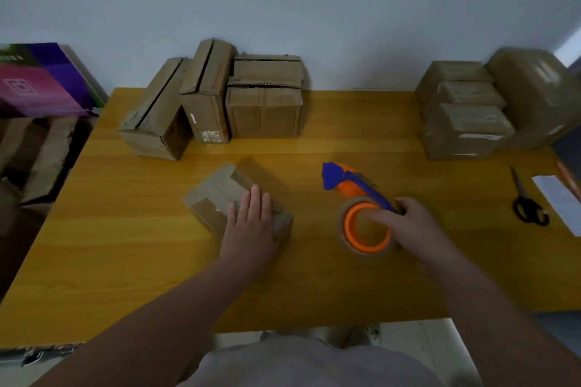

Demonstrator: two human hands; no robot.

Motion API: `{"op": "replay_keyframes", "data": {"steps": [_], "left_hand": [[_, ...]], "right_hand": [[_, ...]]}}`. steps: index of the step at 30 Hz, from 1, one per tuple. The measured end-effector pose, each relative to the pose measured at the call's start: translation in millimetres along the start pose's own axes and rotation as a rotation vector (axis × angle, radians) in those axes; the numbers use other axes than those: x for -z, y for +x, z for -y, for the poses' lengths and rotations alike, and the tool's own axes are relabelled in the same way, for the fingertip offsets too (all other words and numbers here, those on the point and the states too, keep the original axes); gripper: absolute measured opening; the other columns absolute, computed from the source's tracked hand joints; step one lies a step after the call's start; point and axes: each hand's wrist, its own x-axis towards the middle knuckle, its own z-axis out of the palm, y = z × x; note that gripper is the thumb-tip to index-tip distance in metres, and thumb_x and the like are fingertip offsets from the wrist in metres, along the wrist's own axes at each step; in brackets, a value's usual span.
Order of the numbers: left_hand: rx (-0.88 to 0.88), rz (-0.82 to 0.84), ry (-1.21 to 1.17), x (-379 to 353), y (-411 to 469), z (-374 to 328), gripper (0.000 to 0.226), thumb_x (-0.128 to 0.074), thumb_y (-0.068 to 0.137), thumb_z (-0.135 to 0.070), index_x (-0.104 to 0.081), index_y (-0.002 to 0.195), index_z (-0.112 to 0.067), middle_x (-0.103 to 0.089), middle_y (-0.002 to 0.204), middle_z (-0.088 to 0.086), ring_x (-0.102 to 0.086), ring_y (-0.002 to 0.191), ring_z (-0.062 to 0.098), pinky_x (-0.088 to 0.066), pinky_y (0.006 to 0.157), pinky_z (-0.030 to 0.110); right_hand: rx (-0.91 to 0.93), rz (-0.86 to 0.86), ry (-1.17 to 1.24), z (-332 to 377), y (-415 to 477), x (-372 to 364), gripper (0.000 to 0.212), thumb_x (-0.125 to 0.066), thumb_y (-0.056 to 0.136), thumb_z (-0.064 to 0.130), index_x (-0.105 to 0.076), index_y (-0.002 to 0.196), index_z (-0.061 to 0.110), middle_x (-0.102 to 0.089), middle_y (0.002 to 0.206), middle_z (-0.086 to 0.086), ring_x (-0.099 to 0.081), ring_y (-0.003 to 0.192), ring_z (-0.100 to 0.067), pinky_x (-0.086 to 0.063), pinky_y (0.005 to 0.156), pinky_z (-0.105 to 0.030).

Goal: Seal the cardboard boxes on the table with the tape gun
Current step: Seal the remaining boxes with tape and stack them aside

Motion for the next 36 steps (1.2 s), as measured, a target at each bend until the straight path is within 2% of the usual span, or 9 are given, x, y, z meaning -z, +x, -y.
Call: {"op": "replay_keyframes", "data": {"steps": [7,11,14,17,20,23,27,31,36], "left_hand": [[-0.403,0.053,0.104,14,14,28,0.084,-0.052,0.096,-0.018,0.011,0.151,-0.025,0.017,0.159,-0.005,0.012,0.147,0.021,0.008,0.115,0.043],[-0.567,0.127,0.148,25,16,39,0.083,-0.047,0.094,0.0,0.002,0.152,-0.034,0.011,0.158,-0.016,0.009,0.146,0.015,0.001,0.117,0.036],[-0.628,0.093,0.178,29,14,45,0.076,-0.04,0.095,0.004,-0.007,0.152,-0.035,0.005,0.156,-0.02,0.0,0.147,0.011,-0.025,0.117,0.037],[-0.469,0.04,-0.155,39,11,43,0.051,-0.044,0.097,-0.007,-0.041,0.142,-0.031,-0.035,0.151,-0.015,-0.033,0.138,0.01,-0.037,0.108,0.03],[-0.111,-0.115,-0.874,55,9,34,0.028,-0.047,0.099,-0.027,-0.064,0.121,-0.019,-0.064,0.121,-0.003,-0.057,0.115,0.015,-0.049,0.095,0.033],[0.248,0.149,-1.595,79,6,29,0.043,-0.042,0.099,-0.045,-0.067,0.109,-0.011,-0.067,0.099,0.004,-0.061,0.096,0.02,-0.05,0.082,0.035],[0.225,0.408,-1.789,92,1,35,0.037,-0.056,0.085,-0.049,-0.068,0.087,-0.015,-0.067,0.08,0.003,-0.06,0.079,0.016,-0.048,0.076,0.034],[0.263,0.372,-1.866,87,-3,41,0.011,-0.062,0.088,-0.026,-0.065,0.085,-0.016,-0.062,0.079,0.004,-0.058,0.071,0.012,-0.048,0.068,0.028],[0.367,0.366,-1.874,82,-8,54,0.004,-0.064,0.086,-0.015,-0.067,0.085,-0.013,-0.06,0.072,0.002,-0.058,0.064,0.011,-0.05,0.06,0.025]], "right_hand": [[-0.073,0.141,0.316,8,-4,4,0.058,-0.071,0.083,0.026,-0.045,0.132,0.01,-0.06,0.112,-0.007,-0.06,0.091,-0.021,-0.045,0.063,-0.031],[-0.05,0.216,0.366,16,-4,2,0.08,-0.076,0.063,0.027,-0.045,0.133,0.007,-0.06,0.12,-0.013,-0.061,0.094,-0.026,-0.046,0.062,-0.033],[-0.003,0.254,0.35,18,-6,1,0.052,-0.071,0.077,0.007,-0.05,0.125,0.007,-0.062,0.103,-0.007,-0.061,0.081,-0.021,-0.046,0.052,-0.026],[0.085,0.253,0.307,18,-6,0,0.051,-0.075,0.074,-0.001,-0.05,0.117,0.013,-0.06,0.1,-0.006,-0.06,0.08,-0.019,-0.047,0.052,-0.022],[0.187,0.242,0.218,22,-10,-5,0.061,-0.077,0.053,0.015,-0.051,0.107,0.025,-0.057,0.104,-0.009,-0.058,0.085,-0.022,-0.048,0.064,-0.031],[0.298,0.223,0.127,25,-13,-9,0.058,-0.073,0.049,0.021,-0.05,0.102,0.029,-0.055,0.098,-0.007,-0.056,0.08,-0.018,-0.046,0.063,-0.031],[0.391,0.227,0.003,30,-15,-16,0.058,-0.078,0.059,0.013,-0.047,0.104,0.031,-0.055,0.104,-0.005,-0.059,0.09,-0.019,-0.052,0.066,-0.033],[0.428,0.222,-0.089,34,-18,-22,0.062,-0.079,0.07,0.002,-0.044,0.112,0.032,-0.053,0.107,0.003,-0.059,0.097,-0.016,-0.057,0.073,-0.039],[0.481,0.228,-0.15,39,-23,-29,0.063,-0.08,0.07,0.002,-0.042,0.111,0.032,-0.05,0.105,0.01,-0.057,0.093,-0.01,-0.055,0.065,-0.026]]}}
